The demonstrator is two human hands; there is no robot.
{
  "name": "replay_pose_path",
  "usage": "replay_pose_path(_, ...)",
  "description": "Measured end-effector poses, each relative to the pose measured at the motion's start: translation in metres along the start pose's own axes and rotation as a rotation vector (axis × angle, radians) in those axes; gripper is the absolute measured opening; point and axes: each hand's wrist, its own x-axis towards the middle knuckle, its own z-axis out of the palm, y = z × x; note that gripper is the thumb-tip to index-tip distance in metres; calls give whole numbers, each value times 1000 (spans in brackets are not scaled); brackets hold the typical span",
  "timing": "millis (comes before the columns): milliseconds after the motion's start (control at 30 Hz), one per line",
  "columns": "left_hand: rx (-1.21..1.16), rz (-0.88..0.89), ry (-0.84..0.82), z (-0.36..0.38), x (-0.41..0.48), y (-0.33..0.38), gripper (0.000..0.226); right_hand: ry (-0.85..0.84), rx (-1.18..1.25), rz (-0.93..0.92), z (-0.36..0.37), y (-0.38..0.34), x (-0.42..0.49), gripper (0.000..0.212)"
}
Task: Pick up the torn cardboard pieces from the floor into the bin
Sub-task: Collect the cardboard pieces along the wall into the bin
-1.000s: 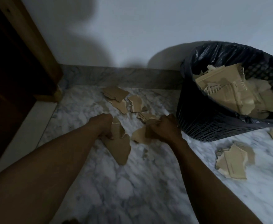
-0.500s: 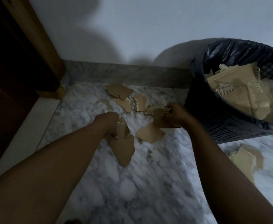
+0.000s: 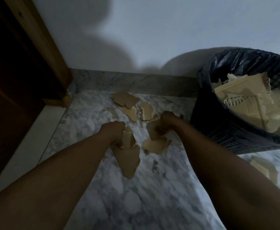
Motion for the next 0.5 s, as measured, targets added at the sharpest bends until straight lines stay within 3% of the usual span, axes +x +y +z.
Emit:
replay_pose_path(133,13,3,-6,0,2,1,80,63,48,-1,7,2,0,62)
replay_pose_path(267,9,14,-11,0,3,-1,78,235,556,-152,-9,11,-13,48)
replay_pose_path(367,9,10,-24,-3,1,0,79,119,353,-188,-23,13,-31,31)
replay_pose_path(500,2,11,-27,-3,0,1,84,-89,94,-114,10,-3,-41,49)
